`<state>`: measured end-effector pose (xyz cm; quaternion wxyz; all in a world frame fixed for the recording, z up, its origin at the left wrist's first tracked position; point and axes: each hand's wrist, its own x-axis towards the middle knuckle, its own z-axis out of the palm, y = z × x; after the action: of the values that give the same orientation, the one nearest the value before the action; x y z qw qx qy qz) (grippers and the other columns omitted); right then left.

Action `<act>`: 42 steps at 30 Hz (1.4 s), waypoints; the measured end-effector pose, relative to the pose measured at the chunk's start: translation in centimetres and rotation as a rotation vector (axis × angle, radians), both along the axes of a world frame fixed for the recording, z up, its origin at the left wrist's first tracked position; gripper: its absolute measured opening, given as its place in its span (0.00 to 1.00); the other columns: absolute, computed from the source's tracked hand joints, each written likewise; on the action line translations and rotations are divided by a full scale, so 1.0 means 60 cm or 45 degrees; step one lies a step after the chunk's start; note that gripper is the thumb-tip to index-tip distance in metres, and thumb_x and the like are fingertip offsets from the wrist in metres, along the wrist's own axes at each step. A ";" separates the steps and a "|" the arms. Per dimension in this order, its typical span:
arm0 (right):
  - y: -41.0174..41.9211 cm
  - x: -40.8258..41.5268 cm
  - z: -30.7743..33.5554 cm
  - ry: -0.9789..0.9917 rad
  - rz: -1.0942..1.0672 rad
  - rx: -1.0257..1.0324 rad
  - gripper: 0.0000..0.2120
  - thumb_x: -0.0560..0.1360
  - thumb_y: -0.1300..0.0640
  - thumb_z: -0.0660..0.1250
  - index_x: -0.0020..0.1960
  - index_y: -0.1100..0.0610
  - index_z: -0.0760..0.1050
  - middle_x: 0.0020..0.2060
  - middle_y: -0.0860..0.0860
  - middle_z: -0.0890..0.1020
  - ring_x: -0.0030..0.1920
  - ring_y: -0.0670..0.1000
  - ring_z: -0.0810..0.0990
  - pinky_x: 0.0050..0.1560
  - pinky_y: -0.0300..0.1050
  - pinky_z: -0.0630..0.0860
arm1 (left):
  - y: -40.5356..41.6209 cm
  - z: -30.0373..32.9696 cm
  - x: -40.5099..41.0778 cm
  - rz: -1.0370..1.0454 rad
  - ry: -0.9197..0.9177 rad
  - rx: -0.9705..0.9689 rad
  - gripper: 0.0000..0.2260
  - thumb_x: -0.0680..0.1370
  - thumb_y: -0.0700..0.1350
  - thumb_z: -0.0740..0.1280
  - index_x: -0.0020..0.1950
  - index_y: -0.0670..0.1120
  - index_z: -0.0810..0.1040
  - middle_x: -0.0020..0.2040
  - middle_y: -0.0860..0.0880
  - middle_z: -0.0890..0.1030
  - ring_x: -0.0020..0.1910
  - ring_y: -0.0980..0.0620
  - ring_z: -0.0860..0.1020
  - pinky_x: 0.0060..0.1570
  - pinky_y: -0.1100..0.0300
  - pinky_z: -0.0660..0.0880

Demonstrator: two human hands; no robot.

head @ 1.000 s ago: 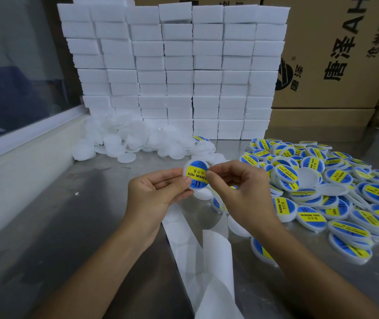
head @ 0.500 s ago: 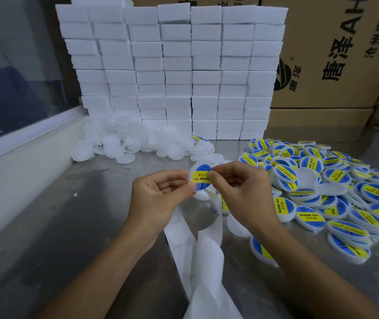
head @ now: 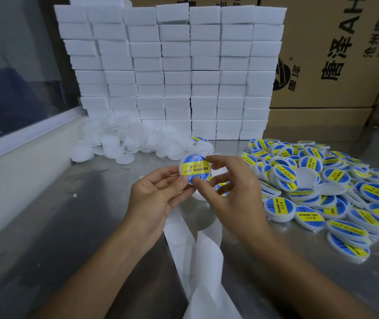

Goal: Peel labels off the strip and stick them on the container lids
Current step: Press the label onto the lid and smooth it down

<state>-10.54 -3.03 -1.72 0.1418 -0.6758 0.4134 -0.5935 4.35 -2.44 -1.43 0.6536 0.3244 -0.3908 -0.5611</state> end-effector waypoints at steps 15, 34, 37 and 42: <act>0.004 0.003 0.014 -0.383 0.234 0.325 0.21 0.64 0.63 0.80 0.53 0.47 0.80 0.46 0.44 0.85 0.39 0.52 0.85 0.42 0.45 0.82 | -0.006 -0.009 0.003 -0.136 -0.071 -0.022 0.14 0.68 0.42 0.70 0.53 0.41 0.79 0.52 0.37 0.84 0.52 0.40 0.83 0.49 0.53 0.81; -0.006 -0.005 0.010 -0.396 0.365 0.454 0.22 0.64 0.57 0.79 0.56 0.54 0.79 0.42 0.52 0.86 0.38 0.48 0.83 0.41 0.40 0.80 | 0.001 -0.017 -0.011 -0.148 -0.119 -0.129 0.09 0.68 0.38 0.70 0.45 0.37 0.75 0.48 0.40 0.85 0.48 0.42 0.84 0.45 0.56 0.81; -0.010 -0.011 0.010 -0.475 0.384 0.462 0.17 0.63 0.60 0.78 0.50 0.56 0.78 0.33 0.52 0.85 0.33 0.48 0.83 0.35 0.38 0.79 | 0.002 -0.019 -0.009 -0.154 -0.234 -0.150 0.10 0.68 0.39 0.70 0.46 0.36 0.76 0.46 0.41 0.85 0.46 0.44 0.85 0.43 0.58 0.81; -0.016 -0.015 0.009 -0.423 0.346 0.398 0.10 0.70 0.62 0.74 0.50 0.60 0.77 0.33 0.51 0.84 0.31 0.43 0.82 0.32 0.32 0.74 | 0.002 -0.019 -0.008 -0.177 -0.280 -0.174 0.10 0.68 0.40 0.70 0.47 0.37 0.77 0.46 0.41 0.85 0.48 0.43 0.85 0.43 0.58 0.81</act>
<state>-11.45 -4.00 -1.15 0.3888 -0.5884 0.3767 -0.6006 3.89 -2.30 -2.55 0.5871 0.3108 -0.5187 -0.5382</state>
